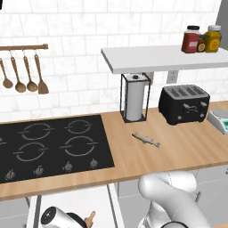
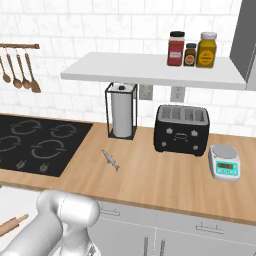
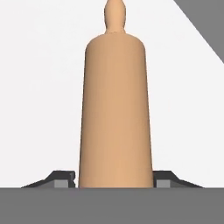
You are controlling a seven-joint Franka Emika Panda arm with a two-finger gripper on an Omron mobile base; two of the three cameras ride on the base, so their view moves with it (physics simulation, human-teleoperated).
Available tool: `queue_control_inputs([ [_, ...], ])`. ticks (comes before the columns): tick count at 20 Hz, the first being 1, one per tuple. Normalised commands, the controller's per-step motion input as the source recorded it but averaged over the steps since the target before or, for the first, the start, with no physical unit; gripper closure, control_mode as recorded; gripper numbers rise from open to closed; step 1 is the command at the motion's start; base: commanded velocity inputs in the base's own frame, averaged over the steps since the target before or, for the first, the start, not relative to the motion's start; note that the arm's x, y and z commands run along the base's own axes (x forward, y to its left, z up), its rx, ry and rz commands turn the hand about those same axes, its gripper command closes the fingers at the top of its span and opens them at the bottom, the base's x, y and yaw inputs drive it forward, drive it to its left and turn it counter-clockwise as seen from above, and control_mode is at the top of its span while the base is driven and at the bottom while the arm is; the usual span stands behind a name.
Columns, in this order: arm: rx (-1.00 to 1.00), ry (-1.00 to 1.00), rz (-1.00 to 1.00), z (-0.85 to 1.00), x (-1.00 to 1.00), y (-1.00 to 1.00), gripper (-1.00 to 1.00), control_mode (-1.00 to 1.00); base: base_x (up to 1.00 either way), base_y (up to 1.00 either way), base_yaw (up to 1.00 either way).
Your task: Pick the rolling pin from the drawer and place it on the counter.
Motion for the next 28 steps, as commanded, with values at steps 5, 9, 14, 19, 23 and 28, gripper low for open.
queue_control_inputs([
  [5,0.00,0.00,0.00,0.00,-0.03,0.01,1.00,-1.00,0.00,0.00,0.00],
  [9,0.00,0.00,-0.01,0.22,-0.19,0.16,1.00,-1.00,0.00,0.00,0.00],
  [14,0.00,-0.11,0.00,0.78,-0.40,0.15,1.00,-1.00,0.00,0.00,0.00],
  [19,0.01,-0.12,0.00,0.96,-0.53,0.00,1.00,-1.00,0.00,0.00,0.00],
  [23,0.07,-0.04,-0.01,1.00,-0.53,-0.06,1.00,-1.00,0.00,0.00,0.00],
  [28,0.01,-0.04,0.04,0.99,-0.01,-0.46,1.00,-1.00,0.00,0.00,0.00],
])
